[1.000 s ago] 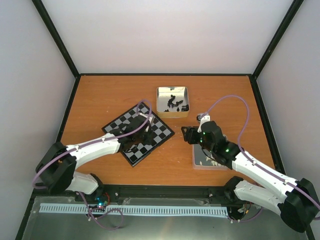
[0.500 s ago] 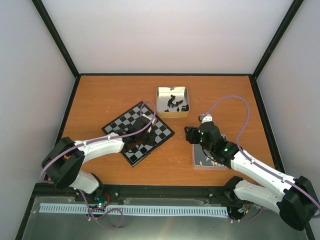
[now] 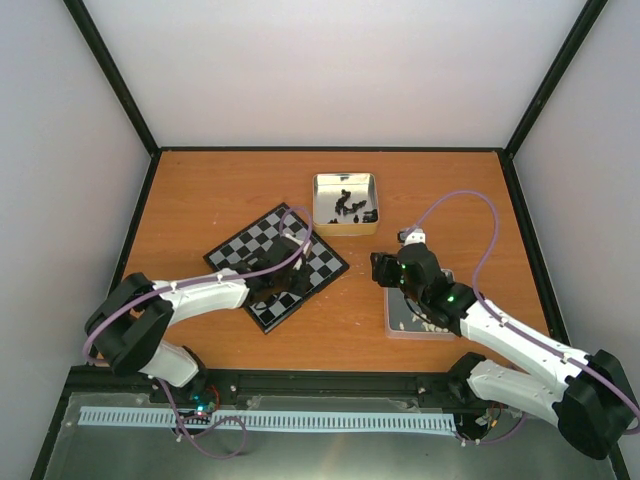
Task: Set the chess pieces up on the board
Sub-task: Place the chess piece on the chessboard, then pick up the chess piece from the storage box.
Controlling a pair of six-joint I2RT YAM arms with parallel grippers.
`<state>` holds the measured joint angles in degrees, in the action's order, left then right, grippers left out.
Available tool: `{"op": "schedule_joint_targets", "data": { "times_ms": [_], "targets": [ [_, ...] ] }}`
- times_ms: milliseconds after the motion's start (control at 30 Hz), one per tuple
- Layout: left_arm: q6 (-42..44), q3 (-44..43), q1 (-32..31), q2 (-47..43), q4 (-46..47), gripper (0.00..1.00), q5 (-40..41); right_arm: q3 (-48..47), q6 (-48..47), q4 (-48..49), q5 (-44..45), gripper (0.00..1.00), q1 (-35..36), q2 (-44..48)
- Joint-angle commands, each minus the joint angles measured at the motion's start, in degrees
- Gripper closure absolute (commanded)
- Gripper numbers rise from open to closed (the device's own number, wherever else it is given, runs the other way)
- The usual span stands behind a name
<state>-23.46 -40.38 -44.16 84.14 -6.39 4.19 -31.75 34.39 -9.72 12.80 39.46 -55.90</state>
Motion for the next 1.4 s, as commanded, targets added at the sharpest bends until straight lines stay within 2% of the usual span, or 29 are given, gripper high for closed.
{"op": "schedule_joint_targets", "data": {
  "times_ms": [0,267,433,700,967,1367],
  "targets": [
    [-0.89,0.50,-0.66,-1.63,0.14,0.81,-1.06,-0.54,0.78,-0.41,2.35,0.36,-0.26,-0.14],
    [-2.85,-0.86,-0.66,-8.30,-4.74,0.41,-0.08,-3.19,0.59,-5.14,5.56,0.36,-1.59,1.89],
    [-3.43,-4.37,-0.44,-14.88,-9.89,0.27,1.16,-6.56,-0.38,-11.67,8.24,0.35,-2.58,4.86],
    [-1.82,-7.65,2.04,-19.34,-12.92,0.22,3.09,-6.82,0.49,-18.11,13.23,0.33,-4.53,9.48],
    [1.37,-9.14,5.66,-20.11,-12.92,0.22,2.25,-8.00,2.16,-20.88,15.87,0.33,-4.57,7.74],
    [1.70,-10.08,6.81,-20.67,-12.22,0.22,4.16,-7.11,6.32,-23.94,16.54,0.33,-4.61,7.29]
  ]
}}
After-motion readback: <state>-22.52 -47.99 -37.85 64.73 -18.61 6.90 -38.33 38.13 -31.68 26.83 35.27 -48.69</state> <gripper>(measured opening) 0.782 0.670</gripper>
